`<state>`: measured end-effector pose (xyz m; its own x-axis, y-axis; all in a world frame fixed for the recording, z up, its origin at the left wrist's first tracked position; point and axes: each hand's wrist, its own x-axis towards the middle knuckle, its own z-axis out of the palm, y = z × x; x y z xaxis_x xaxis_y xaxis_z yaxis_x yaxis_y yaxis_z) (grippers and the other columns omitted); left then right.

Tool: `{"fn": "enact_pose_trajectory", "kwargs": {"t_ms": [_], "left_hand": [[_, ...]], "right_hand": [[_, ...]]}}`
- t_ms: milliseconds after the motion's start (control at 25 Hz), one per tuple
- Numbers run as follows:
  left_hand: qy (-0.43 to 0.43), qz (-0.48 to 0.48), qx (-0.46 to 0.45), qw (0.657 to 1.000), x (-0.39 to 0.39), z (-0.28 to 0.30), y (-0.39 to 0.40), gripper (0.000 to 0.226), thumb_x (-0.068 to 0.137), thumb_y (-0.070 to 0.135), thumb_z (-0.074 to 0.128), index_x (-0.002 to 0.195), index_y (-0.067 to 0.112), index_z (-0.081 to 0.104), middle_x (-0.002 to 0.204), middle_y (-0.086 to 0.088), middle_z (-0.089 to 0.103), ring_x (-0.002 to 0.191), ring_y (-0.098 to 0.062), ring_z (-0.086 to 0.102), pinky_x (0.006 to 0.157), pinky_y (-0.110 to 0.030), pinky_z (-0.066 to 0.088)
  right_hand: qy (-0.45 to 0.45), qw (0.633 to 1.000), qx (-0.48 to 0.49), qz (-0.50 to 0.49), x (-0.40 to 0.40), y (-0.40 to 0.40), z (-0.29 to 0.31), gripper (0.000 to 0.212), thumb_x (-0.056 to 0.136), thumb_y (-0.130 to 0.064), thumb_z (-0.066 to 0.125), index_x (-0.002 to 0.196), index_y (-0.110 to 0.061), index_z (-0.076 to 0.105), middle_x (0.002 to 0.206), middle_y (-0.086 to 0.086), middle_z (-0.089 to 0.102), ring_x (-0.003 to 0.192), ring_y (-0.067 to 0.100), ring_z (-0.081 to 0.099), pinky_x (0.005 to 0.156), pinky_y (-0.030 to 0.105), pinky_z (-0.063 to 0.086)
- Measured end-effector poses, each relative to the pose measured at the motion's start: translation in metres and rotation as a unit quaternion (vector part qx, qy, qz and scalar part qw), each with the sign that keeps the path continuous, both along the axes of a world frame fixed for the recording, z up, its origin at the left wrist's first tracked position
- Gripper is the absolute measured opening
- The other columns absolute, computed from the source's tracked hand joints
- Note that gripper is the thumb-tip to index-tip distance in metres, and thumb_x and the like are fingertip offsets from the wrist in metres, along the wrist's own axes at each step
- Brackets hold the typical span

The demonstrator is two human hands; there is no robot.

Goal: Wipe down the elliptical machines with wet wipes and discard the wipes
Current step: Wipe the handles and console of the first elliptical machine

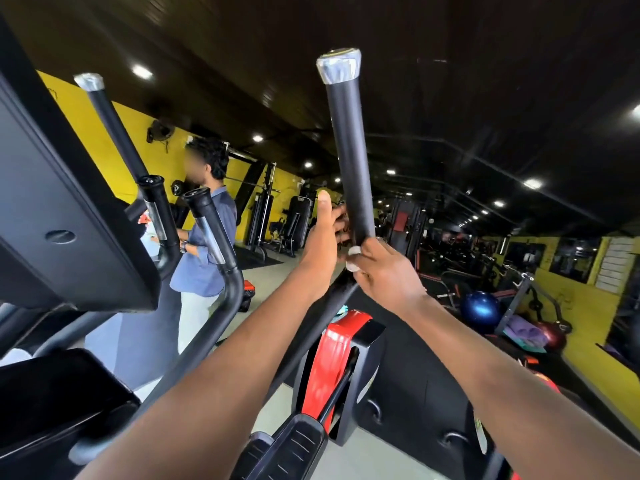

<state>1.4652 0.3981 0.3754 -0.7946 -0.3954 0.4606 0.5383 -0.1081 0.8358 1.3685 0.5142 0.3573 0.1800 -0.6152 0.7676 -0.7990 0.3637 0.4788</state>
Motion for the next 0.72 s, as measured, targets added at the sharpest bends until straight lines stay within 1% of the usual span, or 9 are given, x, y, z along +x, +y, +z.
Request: {"fn": "enact_pose_trajectory", "kwargs": {"t_ms": [40, 160, 240, 320, 440, 520, 600, 640, 720], "left_hand": [[0.003, -0.003, 0.003, 1.0, 0.002, 0.003, -0.002, 0.066, 0.097, 0.063, 0.011, 0.136, 0.026, 0.05, 0.127, 0.0, 0.062, 0.1, -0.008, 0.06, 0.081, -0.032, 0.049], [0.019, -0.007, 0.018, 1.0, 0.002, 0.012, -0.001, 0.058, 0.098, 0.062, 0.013, 0.12, 0.028, 0.055, 0.104, 0.008, 0.066, 0.094, -0.007, 0.061, 0.099, -0.044, 0.046], [0.02, -0.002, 0.019, 1.0, 0.002, 0.014, 0.002, 0.058, 0.098, 0.062, 0.012, 0.113, 0.03, 0.057, 0.097, 0.012, 0.064, 0.091, -0.004, 0.06, 0.102, -0.045, 0.042], [0.024, 0.008, 0.018, 1.0, 0.003, 0.015, 0.0, 0.055, 0.098, 0.062, 0.012, 0.101, 0.034, 0.059, 0.091, 0.015, 0.066, 0.088, -0.003, 0.06, 0.093, -0.039, 0.045], [0.037, 0.004, 0.014, 0.999, 0.009, 0.019, -0.004, 0.06, 0.097, 0.063, 0.012, 0.122, 0.03, 0.057, 0.102, 0.011, 0.066, 0.092, -0.004, 0.061, 0.079, -0.031, 0.046], [0.042, 0.009, 0.014, 0.999, 0.01, 0.024, 0.0, 0.054, 0.098, 0.062, 0.013, 0.109, 0.035, 0.059, 0.095, 0.014, 0.066, 0.092, -0.006, 0.062, 0.08, -0.032, 0.047], [0.043, 0.016, 0.019, 0.999, 0.009, 0.027, 0.005, 0.05, 0.098, 0.062, 0.014, 0.094, 0.038, 0.058, 0.092, 0.013, 0.066, 0.096, -0.009, 0.062, 0.087, -0.035, 0.047], [0.045, 0.02, 0.017, 0.999, 0.008, 0.027, 0.006, 0.051, 0.098, 0.062, 0.014, 0.093, 0.038, 0.059, 0.093, 0.012, 0.067, 0.096, -0.009, 0.063, 0.087, -0.035, 0.047], [0.045, 0.023, 0.005, 0.999, 0.013, 0.028, 0.005, 0.056, 0.098, 0.063, 0.013, 0.096, 0.036, 0.062, 0.092, 0.01, 0.07, 0.091, -0.008, 0.065, 0.079, -0.03, 0.049]], "right_hand": [[-0.004, 1.0, -0.006, 0.002, 0.0, 0.002, 0.003, 0.017, 0.086, -0.011, 0.055, 0.092, -0.008, 0.071, 0.085, 0.005, 0.05, 0.071, 0.02, 0.054, 0.053, 0.034, 0.054], [-0.054, 0.98, -0.178, 0.072, 0.032, -0.012, 0.055, 0.015, 0.085, 0.0, 0.059, 0.093, -0.007, 0.071, 0.088, 0.007, 0.051, 0.068, 0.015, 0.05, 0.057, 0.023, 0.045], [-0.062, 0.964, -0.242, 0.094, 0.044, -0.021, 0.077, 0.019, 0.088, -0.001, 0.055, 0.099, -0.009, 0.069, 0.096, 0.008, 0.053, 0.072, 0.014, 0.053, 0.061, 0.02, 0.044], [-0.043, 0.979, -0.183, 0.078, 0.029, -0.018, 0.061, 0.018, 0.087, -0.003, 0.054, 0.1, -0.006, 0.066, 0.095, 0.01, 0.056, 0.075, 0.018, 0.056, 0.064, 0.026, 0.051], [0.01, 0.999, -0.032, 0.018, 0.005, 0.004, 0.02, 0.019, 0.079, -0.006, 0.054, 0.094, -0.006, 0.066, 0.087, 0.008, 0.055, 0.078, 0.024, 0.056, 0.057, 0.04, 0.054], [-0.016, 0.998, -0.05, 0.032, 0.009, 0.003, 0.038, 0.018, 0.078, -0.002, 0.057, 0.093, -0.007, 0.066, 0.09, 0.007, 0.057, 0.079, 0.022, 0.056, 0.06, 0.036, 0.053], [-0.078, 0.98, -0.172, 0.065, 0.031, -0.009, 0.063, 0.016, 0.082, 0.0, 0.059, 0.097, -0.006, 0.063, 0.096, 0.008, 0.058, 0.077, 0.015, 0.054, 0.062, 0.025, 0.047], [-0.084, 0.973, -0.202, 0.075, 0.036, -0.013, 0.066, 0.015, 0.084, -0.001, 0.058, 0.098, -0.005, 0.062, 0.098, 0.009, 0.057, 0.076, 0.014, 0.053, 0.062, 0.021, 0.045], [-0.029, 0.988, -0.14, 0.065, 0.026, -0.013, 0.053, 0.016, 0.08, -0.002, 0.061, 0.096, -0.003, 0.065, 0.093, 0.011, 0.056, 0.075, 0.018, 0.055, 0.064, 0.021, 0.049]]}}
